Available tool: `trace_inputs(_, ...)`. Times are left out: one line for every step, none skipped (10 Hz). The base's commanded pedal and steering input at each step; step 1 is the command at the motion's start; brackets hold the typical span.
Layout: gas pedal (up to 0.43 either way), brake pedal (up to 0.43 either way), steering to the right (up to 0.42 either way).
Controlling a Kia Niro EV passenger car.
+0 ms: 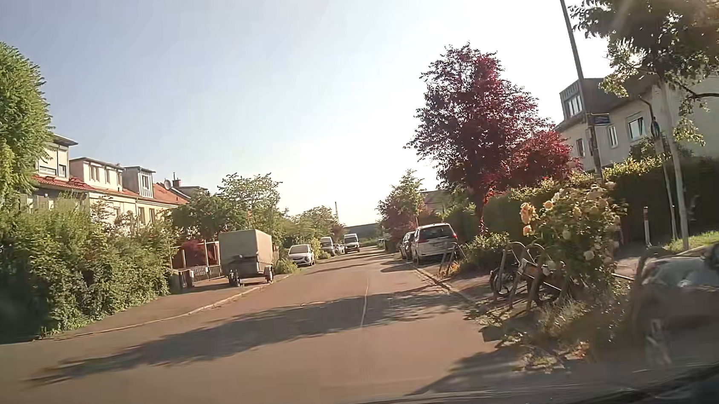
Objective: Follow the waypoints while adhering to traffic rules and regulations
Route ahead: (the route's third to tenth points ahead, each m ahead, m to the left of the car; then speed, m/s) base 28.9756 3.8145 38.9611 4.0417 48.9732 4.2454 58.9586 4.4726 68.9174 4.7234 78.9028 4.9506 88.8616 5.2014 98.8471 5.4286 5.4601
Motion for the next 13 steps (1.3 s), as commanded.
trace_inputs(0.118, 0.0, -0.001)
trace_inputs(0.118, 0.0, -0.004)
trace_inputs(0.118, 0.0, -0.004)
trace_inputs(0.118, 0.0, -0.003)
trace_inputs(0.118, 0.0, -0.004)
trace_inputs(0.118, 0.0, -0.005)
trace_inputs(0.118, 0.0, -0.008)
trace_inputs(0.118, 0.0, -0.009)
trace_inputs(0.118, 0.0, -0.009)
trace_inputs(0.118, 0.0, -0.007)
trace_inputs(0.118, 0.0, -0.007)
trace_inputs(0.118, 0.0, -0.008)
trace_inputs(0.118, 0.0, -0.008)
